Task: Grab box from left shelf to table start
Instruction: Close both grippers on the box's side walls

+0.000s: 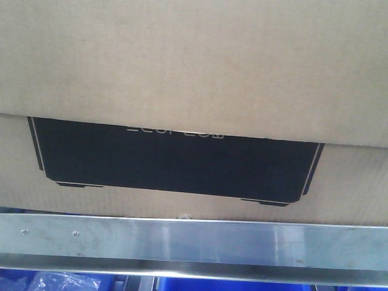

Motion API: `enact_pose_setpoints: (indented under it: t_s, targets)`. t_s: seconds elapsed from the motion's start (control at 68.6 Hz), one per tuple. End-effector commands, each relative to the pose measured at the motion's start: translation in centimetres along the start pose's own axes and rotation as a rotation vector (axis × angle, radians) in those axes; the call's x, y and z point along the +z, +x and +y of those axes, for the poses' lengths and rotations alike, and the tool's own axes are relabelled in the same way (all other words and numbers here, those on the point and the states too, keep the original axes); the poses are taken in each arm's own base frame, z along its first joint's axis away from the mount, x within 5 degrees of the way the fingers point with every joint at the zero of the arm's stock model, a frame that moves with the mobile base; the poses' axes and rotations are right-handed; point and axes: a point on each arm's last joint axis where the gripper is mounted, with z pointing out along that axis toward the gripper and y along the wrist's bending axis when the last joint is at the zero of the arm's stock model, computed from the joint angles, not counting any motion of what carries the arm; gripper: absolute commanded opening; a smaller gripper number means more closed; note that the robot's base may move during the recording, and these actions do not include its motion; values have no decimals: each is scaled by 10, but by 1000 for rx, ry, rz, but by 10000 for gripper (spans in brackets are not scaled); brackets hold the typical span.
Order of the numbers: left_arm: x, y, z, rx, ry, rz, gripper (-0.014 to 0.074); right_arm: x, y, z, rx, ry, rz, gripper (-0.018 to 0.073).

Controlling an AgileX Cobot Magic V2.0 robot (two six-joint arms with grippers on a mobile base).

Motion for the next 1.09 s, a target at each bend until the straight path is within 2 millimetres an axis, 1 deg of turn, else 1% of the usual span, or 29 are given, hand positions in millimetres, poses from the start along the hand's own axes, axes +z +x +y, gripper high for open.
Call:
enact_pose_setpoints:
  t_s: [0.0, 0.102, 0.277, 0.379, 0.394, 0.467, 0.496, 0.569, 0.671, 0.7, 0.744, 0.773, 0.875, 0.948, 1.006, 1.079]
  targets:
    - [-19, -4, 3, -19, -2, -85, 327, -1, -30, 4, 14, -11, -8, 547]
    - [-19, -4, 3, -17, -8, -86, 327, 8, -54, 8, 25, -20, 65, 529]
    - [-19, -4, 3, -16, -12, -86, 327, 37, -99, 14, 52, -39, 151, 529]
    - [-19, -4, 3, -16, -12, -86, 327, 62, -119, 16, 68, -49, 244, 529]
    - [-19, -4, 3, -16, -12, -86, 327, 69, -120, 17, 71, -50, 272, 529]
    - [-19, -4, 3, -16, -12, -86, 327, 88, -130, 18, 78, -59, 363, 529]
    - [-19, -4, 3, -16, -12, -86, 327, 99, -132, 18, 81, -60, 409, 529]
    - [-19, -4, 3, -16, -12, -86, 327, 120, -138, 19, 82, -64, 490, 529]
    - [-19, -4, 3, -16, -11, -88, 327, 154, -138, 18, 87, -63, 596, 529]
    - [-19, -4, 3, -16, -11, -90, 327, 166, -134, 17, 90, -61, 633, 529]
    - [-20, -4, 3, -16, -11, -92, 327, 176, -131, 16, 89, -61, 666, 529]
    - [-20, -5, 3, -16, -11, -94, 327, 187, -125, 15, 92, -58, 701, 529]
    - [-20, -5, 4, -14, -14, -94, 327, 213, -107, 11, 91, -52, 784, 529]
    - [-20, -5, 4, -14, -14, -94, 324, 227, -94, 9, 79, -54, 833, 526]
    - [-20, -5, 4, -14, -14, -94, 309, 234, -86, 7, 71, -57, 862, 494]
    - [-20, -5, 4, -14, -14, -94, 267, 241, -80, 6, 72, -54, 881, 395]
